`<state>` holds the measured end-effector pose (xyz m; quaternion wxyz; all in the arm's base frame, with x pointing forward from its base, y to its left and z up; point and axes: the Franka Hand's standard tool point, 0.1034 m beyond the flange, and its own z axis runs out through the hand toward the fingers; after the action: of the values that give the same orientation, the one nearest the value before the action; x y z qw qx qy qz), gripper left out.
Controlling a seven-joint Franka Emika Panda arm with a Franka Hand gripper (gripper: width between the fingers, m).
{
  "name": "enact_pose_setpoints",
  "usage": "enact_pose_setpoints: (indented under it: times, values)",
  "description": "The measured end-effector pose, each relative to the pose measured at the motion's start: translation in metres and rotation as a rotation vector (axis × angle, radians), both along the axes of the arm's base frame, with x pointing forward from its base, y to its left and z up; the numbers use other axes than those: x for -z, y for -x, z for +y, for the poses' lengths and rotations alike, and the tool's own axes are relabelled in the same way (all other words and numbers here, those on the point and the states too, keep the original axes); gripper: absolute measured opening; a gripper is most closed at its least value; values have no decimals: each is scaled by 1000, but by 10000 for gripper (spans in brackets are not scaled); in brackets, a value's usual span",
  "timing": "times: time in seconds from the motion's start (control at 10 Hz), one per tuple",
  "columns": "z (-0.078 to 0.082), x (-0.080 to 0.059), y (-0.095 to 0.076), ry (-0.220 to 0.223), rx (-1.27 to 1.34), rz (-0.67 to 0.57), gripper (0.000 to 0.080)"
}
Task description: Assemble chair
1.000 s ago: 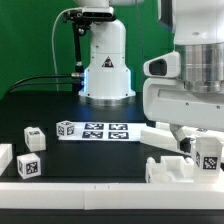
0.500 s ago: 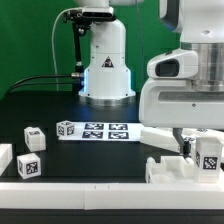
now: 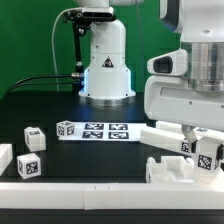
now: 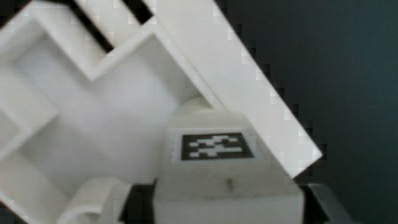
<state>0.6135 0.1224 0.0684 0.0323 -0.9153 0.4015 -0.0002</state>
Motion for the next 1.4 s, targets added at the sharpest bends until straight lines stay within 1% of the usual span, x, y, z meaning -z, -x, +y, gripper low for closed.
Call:
enact_pose_setpoints:
  times: [0.1, 0.2, 0.3, 0.4, 0.6, 0.7, 0.8, 0.9, 1.0, 1.1, 1.2, 1.3, 1.4]
  values:
    - [-1, 1, -1, -18, 167, 8, 282]
    - [-2, 1, -1, -46, 342, 21, 282]
    - [-1, 1, -1, -50, 498, 31, 282]
    - [0, 1, -1, -46, 499, 31, 284]
    - [0, 1, -1, -58, 638, 42, 284]
    - [0, 1, -1, -68, 729, 49, 284]
    - [0, 1, -2, -96, 906, 64, 284]
    - [0, 1, -2, -108, 968, 63, 284]
    - [0, 1, -2, -107, 960, 63, 285]
    - [0, 1, -2, -104, 900, 57, 285]
    - [2, 1, -1, -96, 798, 50, 453]
    - [4, -1, -2, -80, 606, 35, 453]
    - [5, -2, -2, -72, 426, 24, 608]
